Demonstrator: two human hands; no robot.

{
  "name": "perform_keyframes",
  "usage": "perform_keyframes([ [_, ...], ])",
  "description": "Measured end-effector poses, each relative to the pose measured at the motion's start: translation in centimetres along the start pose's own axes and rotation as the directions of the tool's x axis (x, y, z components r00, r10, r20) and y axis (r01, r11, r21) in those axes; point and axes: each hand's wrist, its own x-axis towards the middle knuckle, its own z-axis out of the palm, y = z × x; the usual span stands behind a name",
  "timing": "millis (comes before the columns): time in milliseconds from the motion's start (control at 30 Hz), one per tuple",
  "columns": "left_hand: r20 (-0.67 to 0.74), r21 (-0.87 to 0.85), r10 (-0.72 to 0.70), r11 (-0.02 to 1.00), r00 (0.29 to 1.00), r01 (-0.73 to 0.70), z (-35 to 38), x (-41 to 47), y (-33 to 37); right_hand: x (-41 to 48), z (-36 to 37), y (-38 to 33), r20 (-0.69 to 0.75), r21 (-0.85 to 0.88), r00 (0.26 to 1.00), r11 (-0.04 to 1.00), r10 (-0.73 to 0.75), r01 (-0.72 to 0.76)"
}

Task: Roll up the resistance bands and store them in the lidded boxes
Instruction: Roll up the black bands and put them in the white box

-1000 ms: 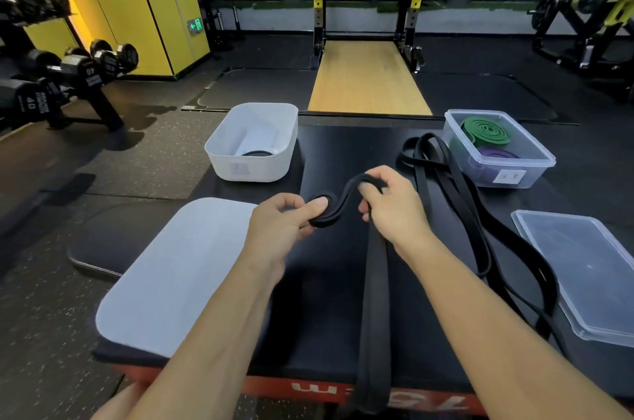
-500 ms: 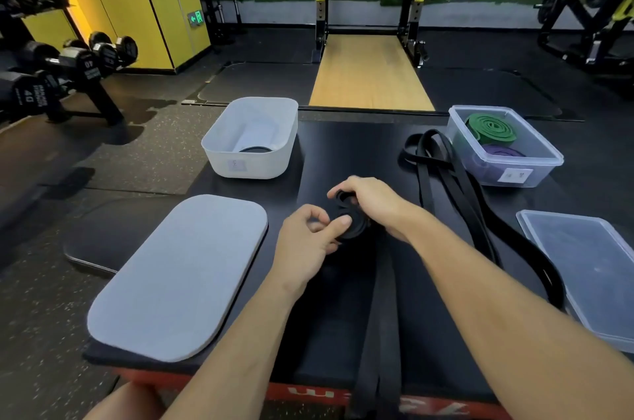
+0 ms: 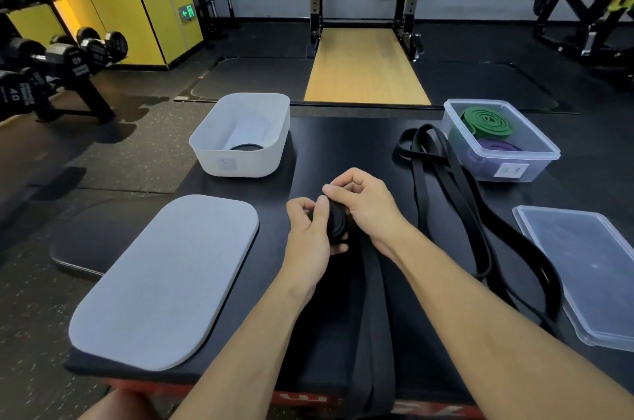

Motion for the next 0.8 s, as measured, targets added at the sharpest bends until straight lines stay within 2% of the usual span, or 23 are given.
perform_keyframes([
  [133,0.124,-0.027,-0.022,0.999,0.992,0.025,-1.0,0.0,0.3,-0.1,0.0,-0.1,0.018,-0.041,1.0,0.999,0.018,-0.018],
  [267,0.172,-0.085,-0.063,0.993,0.983,0.078,-1.7,0.0,0.5,-0.8,0.2,0.0,0.027,0.001,0.998,0.999,0.049,-0.049],
  [400,0.132,-0.205,-0.09,0.972,0.987,0.116,-1.9,0.0,0.6,-0.9,-0.1,0.3,0.024,-0.014,0.999,0.999,0.041,-0.041],
  [567,0.029,-0.316,-0.105,0.943,0.994,0.109,-3.1,0.9,0.7,-2.1,-2.9,0.4,0.196,-0.084,0.973,0.991,0.123,-0.108],
  [667,-0.007,-0.371,-0.115,0.923,0.993,0.104,-3.7,1.6,1.3,-3.6,-4.6,0.5,0.255,-0.26,0.949,0.958,0.187,-0.119],
  [733,-0.017,-0.389,-0.114,0.916,0.993,0.098,-4.1,2.3,1.9,-4.9,-5.1,0.5,0.231,-0.368,0.944,0.919,0.236,-0.14],
  [800,-0.038,-0.422,-0.109,0.903,0.993,0.082,-4.5,3.0,2.8,-6.4,-5.4,-0.1,0.161,-0.575,0.945,0.806,0.284,-0.144],
])
